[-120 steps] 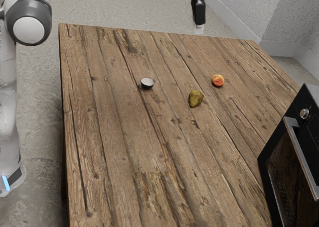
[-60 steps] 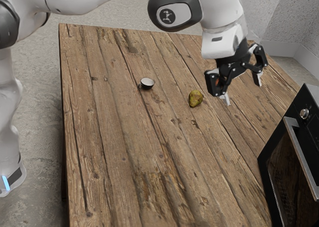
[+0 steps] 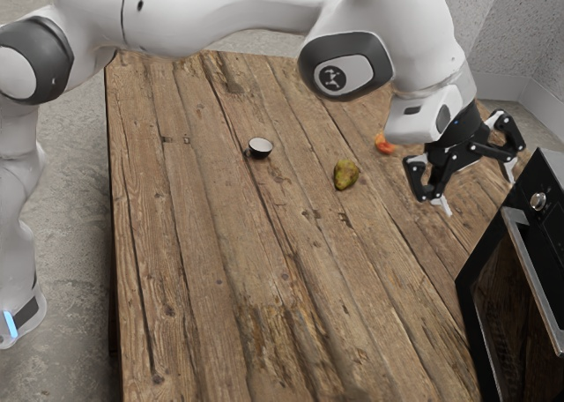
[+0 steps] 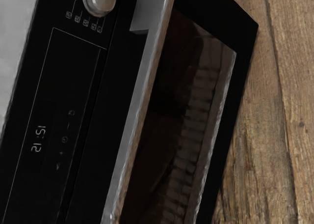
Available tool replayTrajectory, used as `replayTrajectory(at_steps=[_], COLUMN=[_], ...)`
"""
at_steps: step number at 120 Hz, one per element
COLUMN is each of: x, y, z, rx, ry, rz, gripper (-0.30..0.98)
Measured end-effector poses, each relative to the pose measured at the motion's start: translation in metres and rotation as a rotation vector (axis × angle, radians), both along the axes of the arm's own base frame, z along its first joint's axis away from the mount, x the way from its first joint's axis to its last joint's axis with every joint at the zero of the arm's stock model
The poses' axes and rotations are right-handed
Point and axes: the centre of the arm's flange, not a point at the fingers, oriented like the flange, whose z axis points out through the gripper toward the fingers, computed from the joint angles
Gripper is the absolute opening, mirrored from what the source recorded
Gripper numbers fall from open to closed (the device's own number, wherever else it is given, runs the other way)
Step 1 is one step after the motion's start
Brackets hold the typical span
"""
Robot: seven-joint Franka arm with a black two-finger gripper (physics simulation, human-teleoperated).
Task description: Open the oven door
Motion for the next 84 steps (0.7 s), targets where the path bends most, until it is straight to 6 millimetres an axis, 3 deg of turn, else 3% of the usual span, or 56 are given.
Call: replayTrajectory(at_steps=[84], x=[0.065], y=[-0.016], z=[-0.061], rx=[0.061], ry=[0.054], rz=[-0.087], gripper=[0.69])
